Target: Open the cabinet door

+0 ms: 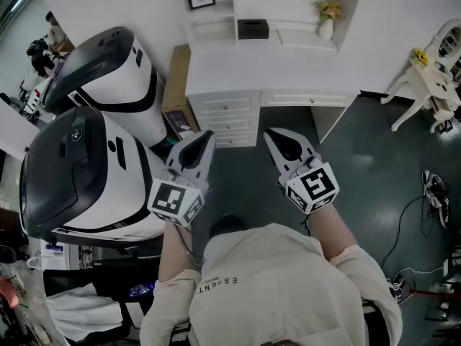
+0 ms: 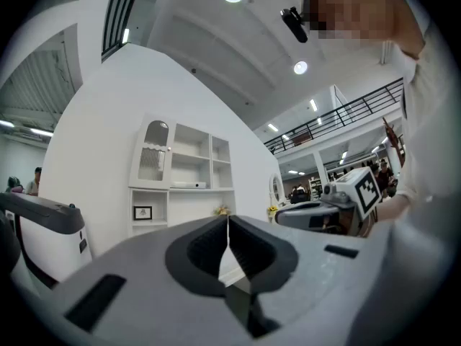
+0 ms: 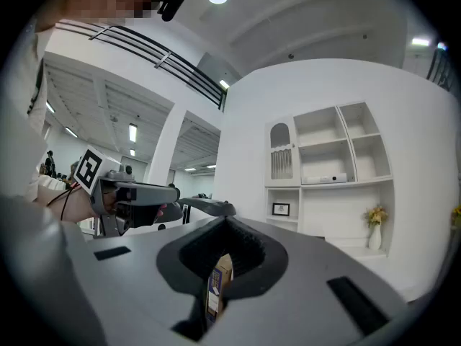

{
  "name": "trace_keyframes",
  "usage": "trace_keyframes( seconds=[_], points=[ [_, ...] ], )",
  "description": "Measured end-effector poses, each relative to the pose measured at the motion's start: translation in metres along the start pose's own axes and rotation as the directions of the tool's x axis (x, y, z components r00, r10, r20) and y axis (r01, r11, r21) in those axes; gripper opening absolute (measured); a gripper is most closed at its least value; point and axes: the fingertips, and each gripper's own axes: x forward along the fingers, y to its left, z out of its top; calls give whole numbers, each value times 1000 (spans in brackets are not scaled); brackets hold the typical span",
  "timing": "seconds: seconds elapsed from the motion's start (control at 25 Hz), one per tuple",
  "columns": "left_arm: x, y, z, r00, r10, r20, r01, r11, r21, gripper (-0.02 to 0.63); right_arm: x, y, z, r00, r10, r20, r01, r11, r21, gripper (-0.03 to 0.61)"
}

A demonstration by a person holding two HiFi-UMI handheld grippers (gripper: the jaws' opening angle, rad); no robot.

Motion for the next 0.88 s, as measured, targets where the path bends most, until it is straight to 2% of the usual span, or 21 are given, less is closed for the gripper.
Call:
trace_keyframes(
  seconds=[0.28, 0.44, 0.64, 0.72, 0.76, 0.8, 0.88],
  points=[
    [7, 3, 0, 1000, 13, 3, -13, 1000, -7, 6, 1, -8, -2, 1000, -5, 4, 5, 1000, 7, 14],
    [10, 1, -1, 1000, 10, 11, -9, 999, -37, 6, -1, -14, -3, 1000, -16, -3, 16, 1000, 2, 14],
    [24, -1, 2, 1000, 24, 16, -24, 999, -29, 8, -4, -29, -6, 999, -30, -10, 31, 998, 52, 14],
    [31, 4, 8, 998, 42, 50, -40, 998, -38, 89, -5, -33, -7, 1000, -26, -12, 27, 999, 47, 14],
    [35, 8, 11, 997, 45, 68, -41, 998, -56, 188, -4, -35, -7, 1000, -21, -13, 22, 999, 44, 14],
    [40, 12, 14, 996, 45, 76, -40, 997, -73, 242, -3, -37, -6, 1000, -18, -13, 18, 999, 43, 14],
    [51, 20, 17, 997, 40, 64, -36, 997, -67, 245, 0, -43, -4, 1000, -14, -9, 14, 999, 44, 14]
  ],
)
